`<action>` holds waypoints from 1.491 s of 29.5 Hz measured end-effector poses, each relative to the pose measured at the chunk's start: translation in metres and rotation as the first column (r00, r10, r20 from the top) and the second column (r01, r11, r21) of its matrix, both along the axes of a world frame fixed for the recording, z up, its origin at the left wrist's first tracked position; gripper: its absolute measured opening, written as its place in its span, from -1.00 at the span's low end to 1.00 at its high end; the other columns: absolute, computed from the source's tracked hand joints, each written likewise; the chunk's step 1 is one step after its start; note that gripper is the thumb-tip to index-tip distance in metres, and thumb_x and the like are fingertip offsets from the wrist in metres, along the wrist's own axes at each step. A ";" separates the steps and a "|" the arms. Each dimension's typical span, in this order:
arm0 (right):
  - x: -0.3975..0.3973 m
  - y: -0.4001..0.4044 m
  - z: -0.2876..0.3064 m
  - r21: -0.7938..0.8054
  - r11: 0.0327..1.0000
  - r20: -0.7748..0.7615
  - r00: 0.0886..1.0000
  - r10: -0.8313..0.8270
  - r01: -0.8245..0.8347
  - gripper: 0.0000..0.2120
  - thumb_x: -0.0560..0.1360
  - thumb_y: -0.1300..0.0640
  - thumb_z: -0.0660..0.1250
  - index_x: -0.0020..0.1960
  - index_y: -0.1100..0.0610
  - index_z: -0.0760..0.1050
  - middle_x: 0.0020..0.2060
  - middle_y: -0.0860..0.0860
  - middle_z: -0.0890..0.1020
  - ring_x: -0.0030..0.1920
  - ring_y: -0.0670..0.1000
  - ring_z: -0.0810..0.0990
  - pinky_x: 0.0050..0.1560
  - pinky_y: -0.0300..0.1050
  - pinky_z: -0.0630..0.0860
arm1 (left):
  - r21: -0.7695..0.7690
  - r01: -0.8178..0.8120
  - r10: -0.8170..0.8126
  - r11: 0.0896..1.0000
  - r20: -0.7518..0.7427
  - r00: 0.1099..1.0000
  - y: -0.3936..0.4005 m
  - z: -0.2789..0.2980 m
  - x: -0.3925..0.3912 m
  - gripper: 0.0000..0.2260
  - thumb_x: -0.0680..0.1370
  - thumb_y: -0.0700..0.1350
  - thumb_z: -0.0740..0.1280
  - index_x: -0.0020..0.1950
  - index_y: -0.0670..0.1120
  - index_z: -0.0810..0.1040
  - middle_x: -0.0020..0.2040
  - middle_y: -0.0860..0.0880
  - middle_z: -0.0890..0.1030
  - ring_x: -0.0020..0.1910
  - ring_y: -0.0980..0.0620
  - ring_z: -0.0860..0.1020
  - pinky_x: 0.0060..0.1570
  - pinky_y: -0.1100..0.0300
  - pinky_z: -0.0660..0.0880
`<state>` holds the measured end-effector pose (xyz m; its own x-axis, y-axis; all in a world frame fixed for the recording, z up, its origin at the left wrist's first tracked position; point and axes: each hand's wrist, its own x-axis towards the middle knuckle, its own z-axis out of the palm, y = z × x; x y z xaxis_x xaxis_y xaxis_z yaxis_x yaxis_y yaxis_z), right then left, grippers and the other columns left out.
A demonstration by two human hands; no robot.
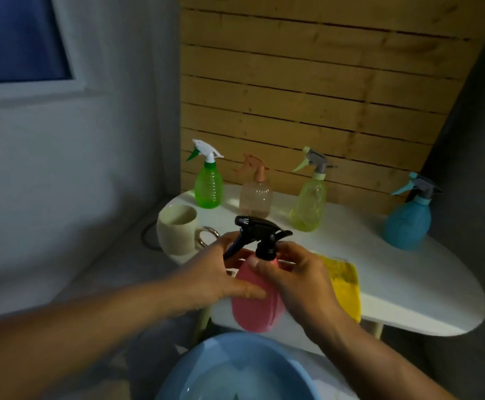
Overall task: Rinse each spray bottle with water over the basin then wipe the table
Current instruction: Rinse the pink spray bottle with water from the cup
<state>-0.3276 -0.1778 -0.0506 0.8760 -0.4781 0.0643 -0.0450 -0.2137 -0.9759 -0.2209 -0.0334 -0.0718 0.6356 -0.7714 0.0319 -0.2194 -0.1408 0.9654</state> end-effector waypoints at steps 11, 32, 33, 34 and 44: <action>-0.010 0.019 -0.017 0.230 0.972 -0.068 0.997 -0.036 0.051 -0.74 0.37 0.02 0.61 -0.06 0.14 0.67 -0.19 0.02 0.74 -0.18 -0.03 0.71 -0.21 -0.19 0.63 | 0.075 -0.180 0.167 0.981 0.146 0.975 0.022 -0.052 -0.040 -0.12 0.17 0.08 0.73 0.28 0.44 0.27 0.30 0.26 0.32 0.27 0.22 0.43 0.02 0.43 0.52; 0.006 -0.021 -0.006 0.281 0.956 -0.241 0.959 0.148 -0.077 -0.79 0.28 0.13 0.60 -0.15 0.16 0.66 -0.38 0.03 0.61 -0.42 -0.08 0.51 -0.29 -0.12 0.32 | -0.196 -0.002 -0.125 0.981 -0.632 0.765 0.065 -0.050 0.004 -0.24 0.28 0.29 0.61 0.41 0.08 0.51 0.41 -0.19 0.53 0.33 -0.28 0.56 0.24 -0.35 0.52; 0.006 -0.021 -0.008 0.272 0.961 -0.242 0.964 0.109 -0.040 -0.82 0.32 0.14 0.60 -0.16 0.15 0.65 -0.39 0.02 0.62 -0.43 -0.09 0.52 -0.30 -0.13 0.32 | -0.212 -0.035 -0.113 0.977 -0.646 0.755 0.067 -0.052 0.006 -0.17 0.20 0.23 0.68 0.42 0.12 0.50 0.42 -0.18 0.50 0.33 -0.27 0.56 0.18 -0.31 0.56; 0.006 -0.021 -0.009 0.263 0.965 -0.245 0.967 0.072 -0.005 -0.83 0.35 0.13 0.60 -0.16 0.15 0.64 -0.39 0.02 0.63 -0.43 -0.08 0.54 -0.31 -0.13 0.32 | -0.192 -0.060 -0.077 0.979 -0.636 0.768 0.068 -0.051 0.007 -0.10 0.14 0.13 0.74 0.43 0.18 0.46 0.44 -0.15 0.47 0.34 -0.27 0.55 0.16 -0.28 0.58; 0.008 -0.048 -0.001 0.127 0.981 -0.185 0.968 0.167 -0.145 -0.54 0.17 0.03 0.62 0.02 0.15 0.67 -0.19 0.02 0.71 -0.24 -0.09 0.62 -0.20 -0.17 0.44 | -0.059 -0.112 0.042 0.992 -0.679 0.733 0.055 -0.047 0.000 -0.21 0.24 0.34 0.59 0.38 0.05 0.51 0.21 -0.27 0.64 0.04 -0.26 0.68 -0.03 -0.11 0.63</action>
